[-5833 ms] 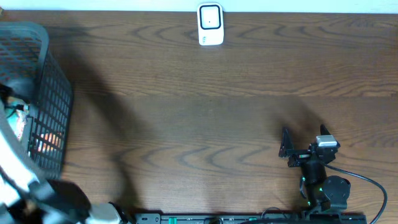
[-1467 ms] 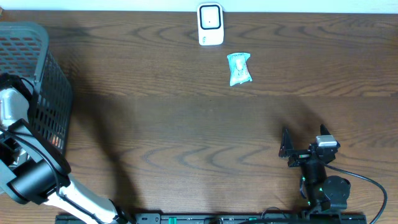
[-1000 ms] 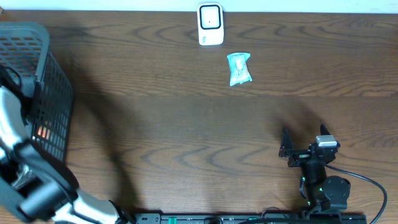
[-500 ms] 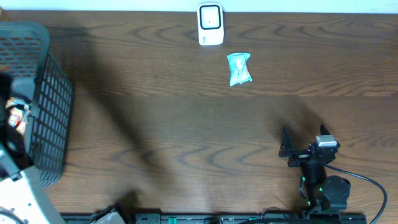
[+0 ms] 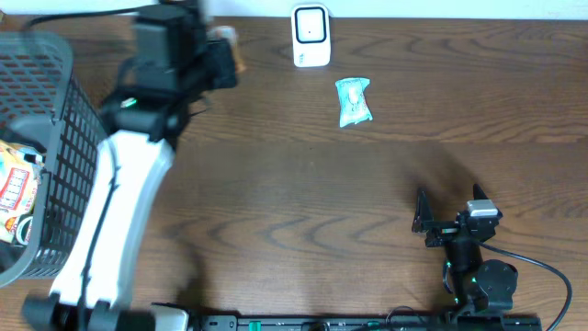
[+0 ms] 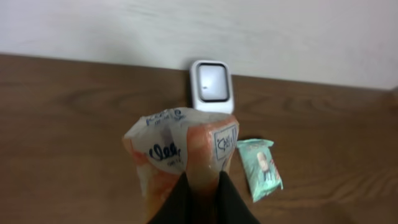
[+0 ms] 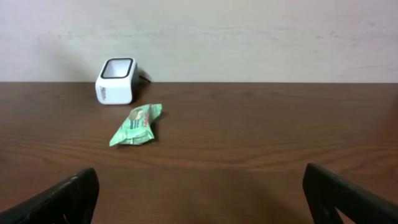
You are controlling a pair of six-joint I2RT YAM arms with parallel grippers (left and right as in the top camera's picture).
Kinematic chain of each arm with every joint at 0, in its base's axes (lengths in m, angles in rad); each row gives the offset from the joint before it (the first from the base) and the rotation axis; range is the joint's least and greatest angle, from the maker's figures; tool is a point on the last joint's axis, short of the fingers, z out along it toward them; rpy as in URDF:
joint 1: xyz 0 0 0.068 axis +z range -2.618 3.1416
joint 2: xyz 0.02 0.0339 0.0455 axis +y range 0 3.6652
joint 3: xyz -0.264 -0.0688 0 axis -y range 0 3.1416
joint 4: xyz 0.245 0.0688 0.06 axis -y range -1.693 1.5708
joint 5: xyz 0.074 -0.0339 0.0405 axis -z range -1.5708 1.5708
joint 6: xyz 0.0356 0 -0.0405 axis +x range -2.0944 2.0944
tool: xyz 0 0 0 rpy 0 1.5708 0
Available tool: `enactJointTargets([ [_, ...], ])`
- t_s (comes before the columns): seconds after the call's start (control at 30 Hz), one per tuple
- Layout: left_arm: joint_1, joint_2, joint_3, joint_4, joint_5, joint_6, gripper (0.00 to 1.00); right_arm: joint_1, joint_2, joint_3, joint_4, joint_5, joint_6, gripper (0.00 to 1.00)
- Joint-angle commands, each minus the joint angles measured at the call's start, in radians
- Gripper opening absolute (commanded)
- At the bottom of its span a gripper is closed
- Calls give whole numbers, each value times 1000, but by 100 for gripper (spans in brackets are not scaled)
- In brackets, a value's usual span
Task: Scan the item barcode
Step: 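Carry the orange box to the scanner and release it beside the green pack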
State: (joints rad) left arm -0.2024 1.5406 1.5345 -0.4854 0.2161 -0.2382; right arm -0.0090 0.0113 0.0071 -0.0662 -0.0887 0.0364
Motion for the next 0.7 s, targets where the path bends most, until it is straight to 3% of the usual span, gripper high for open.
enactJointTargets([
  [0.0,-100,175,6,138,8,36,7,-3,-5,-1,-5,4,-11,99],
  [0.2,-199,424,6,280,8,35,7,-3,-5,-1,-5,4,-11,99],
  [0.37,-245,525,6,306,8,35,8,-3,-5,-1,-5,4,-11,99],
  [0.47,-269,547,6,307,8,35,22,-3,-5,-1,-5,4,-11,99],
  [0.53,-282,547,6,311,8,35,47,-3,-5,-1,-5,4,-11,99],
  [0.67,-278,534,6,311,8,35,47,-3,-5,-1,-5,4,-11,99],
])
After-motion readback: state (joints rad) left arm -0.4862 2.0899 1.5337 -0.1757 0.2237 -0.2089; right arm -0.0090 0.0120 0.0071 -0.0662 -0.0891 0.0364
